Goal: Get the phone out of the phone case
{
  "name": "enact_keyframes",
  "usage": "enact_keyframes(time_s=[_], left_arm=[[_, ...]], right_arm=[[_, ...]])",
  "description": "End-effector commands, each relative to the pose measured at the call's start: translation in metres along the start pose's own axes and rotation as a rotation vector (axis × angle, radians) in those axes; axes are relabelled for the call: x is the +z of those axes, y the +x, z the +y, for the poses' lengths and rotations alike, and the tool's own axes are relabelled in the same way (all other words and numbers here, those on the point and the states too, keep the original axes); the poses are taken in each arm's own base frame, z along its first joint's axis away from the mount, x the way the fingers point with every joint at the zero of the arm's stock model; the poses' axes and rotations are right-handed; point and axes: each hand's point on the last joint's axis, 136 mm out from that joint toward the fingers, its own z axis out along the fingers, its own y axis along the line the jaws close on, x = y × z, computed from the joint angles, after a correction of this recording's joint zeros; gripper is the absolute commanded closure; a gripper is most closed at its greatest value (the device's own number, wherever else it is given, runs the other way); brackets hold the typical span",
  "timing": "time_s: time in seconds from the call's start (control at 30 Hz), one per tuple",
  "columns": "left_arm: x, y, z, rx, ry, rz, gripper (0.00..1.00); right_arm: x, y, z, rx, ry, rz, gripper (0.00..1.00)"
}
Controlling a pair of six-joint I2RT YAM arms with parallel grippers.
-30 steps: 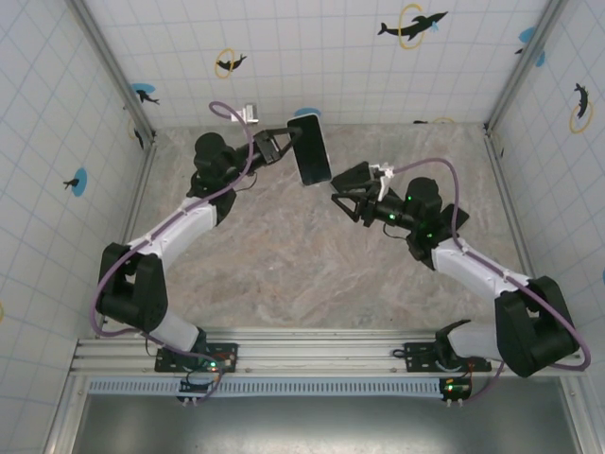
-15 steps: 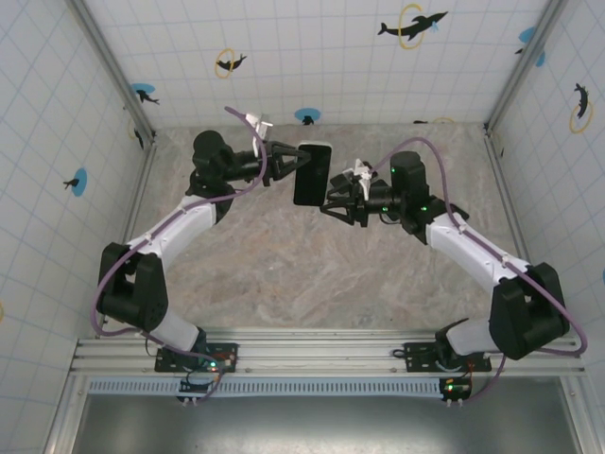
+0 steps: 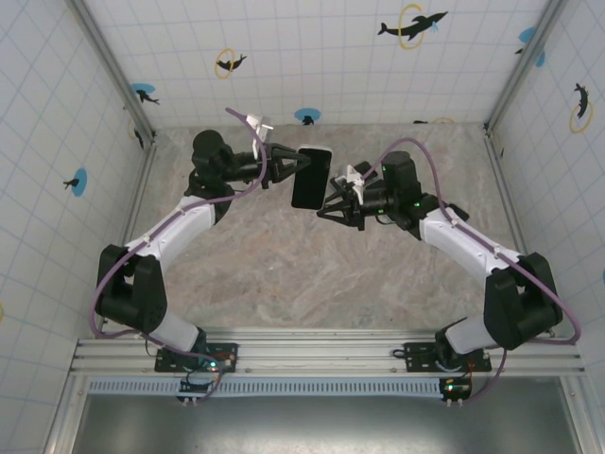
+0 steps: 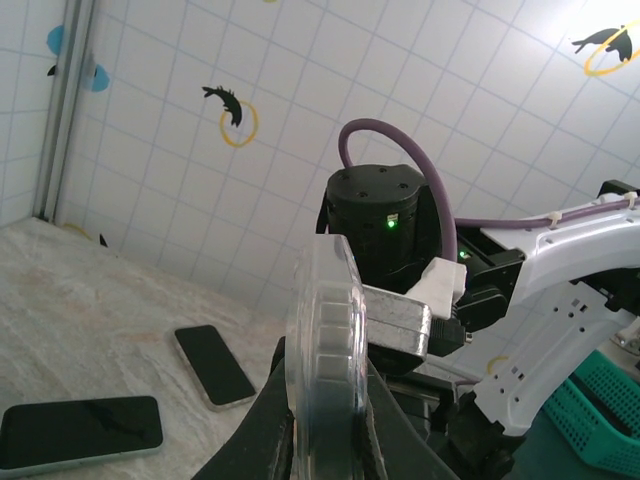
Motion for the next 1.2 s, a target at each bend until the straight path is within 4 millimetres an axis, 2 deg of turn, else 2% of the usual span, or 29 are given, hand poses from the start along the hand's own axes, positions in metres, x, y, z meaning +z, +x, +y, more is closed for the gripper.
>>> enact_keyframes(time_s=[0.0,0.43,0.8,1.17], left_arm=[[-0.004,-0.025,-0.023,0.131,0.018,-0.052,1.0],[-0.004,-0.024,-0.022,0.111,0.018,-0.055,1.0],[-0.004,-0.022,-0.023,0.077,0.024,-0.054,1.0],[-0.003,-0.021,-0.021,-0.006,0.048,-0.049,1.0]], right_arm=[[0.004,-0.016,0.005,-0.052,-0.044,-0.019,0.74],[0.01,-0.017,0.0,-0.058,-0.057,-0.005,0.86],[0.015,-0.005,0.001,-0.178,-0.005,0.101,0.87],[0.015,-0.011,-0.004,-0.295,0.068,0.127,0.87]])
